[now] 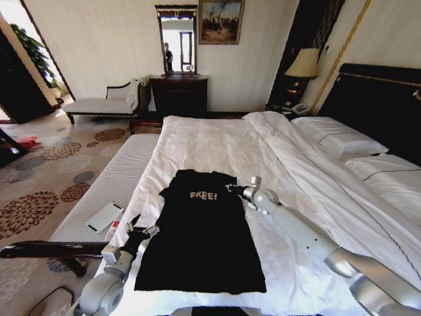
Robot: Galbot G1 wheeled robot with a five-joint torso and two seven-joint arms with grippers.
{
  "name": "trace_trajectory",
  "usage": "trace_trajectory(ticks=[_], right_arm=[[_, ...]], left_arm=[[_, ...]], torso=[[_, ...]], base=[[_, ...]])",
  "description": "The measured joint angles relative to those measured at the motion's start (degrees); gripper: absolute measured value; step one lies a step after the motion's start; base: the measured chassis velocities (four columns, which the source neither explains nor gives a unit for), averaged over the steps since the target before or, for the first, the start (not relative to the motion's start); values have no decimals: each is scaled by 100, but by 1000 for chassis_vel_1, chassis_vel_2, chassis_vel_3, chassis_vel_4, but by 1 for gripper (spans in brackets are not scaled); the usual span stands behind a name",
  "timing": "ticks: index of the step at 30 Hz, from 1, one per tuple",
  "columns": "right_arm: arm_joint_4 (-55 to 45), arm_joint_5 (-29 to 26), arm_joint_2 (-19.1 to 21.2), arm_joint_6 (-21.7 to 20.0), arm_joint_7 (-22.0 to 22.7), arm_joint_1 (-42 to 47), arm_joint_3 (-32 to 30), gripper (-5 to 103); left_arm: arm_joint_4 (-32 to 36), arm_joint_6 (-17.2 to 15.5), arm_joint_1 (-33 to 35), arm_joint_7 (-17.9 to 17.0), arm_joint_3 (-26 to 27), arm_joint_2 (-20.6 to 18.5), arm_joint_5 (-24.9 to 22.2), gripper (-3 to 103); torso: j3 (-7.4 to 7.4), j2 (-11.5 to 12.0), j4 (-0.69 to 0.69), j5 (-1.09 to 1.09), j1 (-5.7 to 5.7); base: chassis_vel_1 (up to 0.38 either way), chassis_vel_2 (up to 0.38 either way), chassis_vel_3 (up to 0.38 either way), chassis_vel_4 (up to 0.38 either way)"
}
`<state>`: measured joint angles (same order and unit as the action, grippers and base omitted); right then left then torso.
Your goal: Fold the clothes on the bed.
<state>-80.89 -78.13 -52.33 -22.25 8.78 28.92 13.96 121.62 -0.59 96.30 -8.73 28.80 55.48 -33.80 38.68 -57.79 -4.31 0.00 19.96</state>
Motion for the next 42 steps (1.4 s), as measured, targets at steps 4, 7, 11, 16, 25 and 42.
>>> trace_trajectory(ticks=[4, 7, 11, 16, 25, 42], right_arm=[[38, 100, -51, 12, -33, 40, 62, 0], [60, 164, -69, 16, -77, 64, 85, -1], [60, 257, -93, 38, -108, 106, 121, 15], [-69, 363, -72, 108, -129, 137, 179, 37], [-401, 299, 110, 219, -107, 279, -194, 69], [-1791, 63, 986, 223, 5, 2594, -2769, 100]], left_arm=[[-14, -3, -48, -18, -22, 2, -9, 100], [-14, -13, -46, -34, -31, 17, 1, 100], [-14, -34, -27, -47, -34, 8, 26, 100], [-18, -68, -69, -49, -40, 2, 41, 100], [-22, -72, -165, -104, -2, 4, -33, 100], [-727, -469, -1350, -296, -374, -324, -1079, 100]], torso=[[0, 0, 0, 0, 0], [0, 0, 0, 0, 0], [0, 0, 1, 0, 0], [0, 0, 1, 0, 0], [0, 0, 1, 0, 0], [-1, 0, -2, 0, -1]], base=[[0, 0, 0, 0], [0, 0, 0, 0], [0, 0, 0, 0], [0, 0, 0, 0], [0, 0, 0, 0], [0, 0, 0, 0]])
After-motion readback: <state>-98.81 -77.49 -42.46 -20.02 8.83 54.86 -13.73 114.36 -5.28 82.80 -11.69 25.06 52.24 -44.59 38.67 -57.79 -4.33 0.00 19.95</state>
